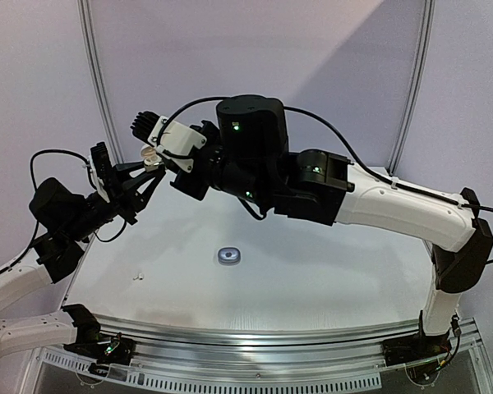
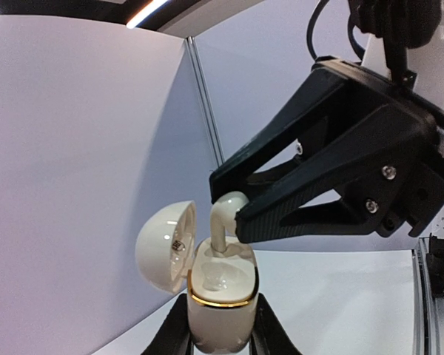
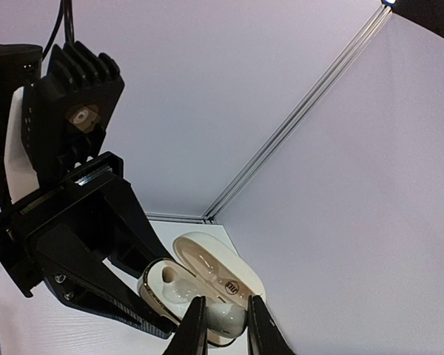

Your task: Insert the wireless bluetooth earbuds into the charging case

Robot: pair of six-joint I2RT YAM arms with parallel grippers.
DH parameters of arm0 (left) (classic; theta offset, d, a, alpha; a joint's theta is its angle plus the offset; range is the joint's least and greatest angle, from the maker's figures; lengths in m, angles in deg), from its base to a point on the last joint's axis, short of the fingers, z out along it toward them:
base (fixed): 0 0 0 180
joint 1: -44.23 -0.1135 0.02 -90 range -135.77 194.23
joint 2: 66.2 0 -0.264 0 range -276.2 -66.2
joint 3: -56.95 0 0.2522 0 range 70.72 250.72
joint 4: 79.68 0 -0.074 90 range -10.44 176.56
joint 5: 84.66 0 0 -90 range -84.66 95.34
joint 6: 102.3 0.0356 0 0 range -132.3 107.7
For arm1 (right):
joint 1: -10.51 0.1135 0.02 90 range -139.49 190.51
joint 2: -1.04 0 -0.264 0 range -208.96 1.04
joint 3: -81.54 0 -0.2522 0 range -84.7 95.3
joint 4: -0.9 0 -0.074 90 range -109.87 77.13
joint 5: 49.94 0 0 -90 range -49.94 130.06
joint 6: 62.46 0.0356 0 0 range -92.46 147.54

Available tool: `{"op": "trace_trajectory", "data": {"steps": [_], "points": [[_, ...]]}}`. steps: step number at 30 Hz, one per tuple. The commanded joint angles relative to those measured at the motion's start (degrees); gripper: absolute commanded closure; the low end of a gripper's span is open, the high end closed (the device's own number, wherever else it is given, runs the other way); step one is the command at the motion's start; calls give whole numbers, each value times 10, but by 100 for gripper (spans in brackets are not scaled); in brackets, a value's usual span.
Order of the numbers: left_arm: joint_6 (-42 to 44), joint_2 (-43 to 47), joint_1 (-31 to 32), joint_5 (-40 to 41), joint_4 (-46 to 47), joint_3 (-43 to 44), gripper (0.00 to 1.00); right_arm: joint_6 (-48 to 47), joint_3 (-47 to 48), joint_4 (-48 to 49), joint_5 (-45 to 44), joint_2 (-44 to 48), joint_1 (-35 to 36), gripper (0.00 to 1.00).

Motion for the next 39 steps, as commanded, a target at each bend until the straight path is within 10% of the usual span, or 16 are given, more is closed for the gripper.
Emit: {"op": "trace_trajectory", "data": {"steps": [1,39], "points": [[-1,14,5,-23,48,8,100,8,2,-27,-23,-24,-1,84],[-66,17,-2,55,8,12,100,111,-29,114,103,57,-1,53]]}}
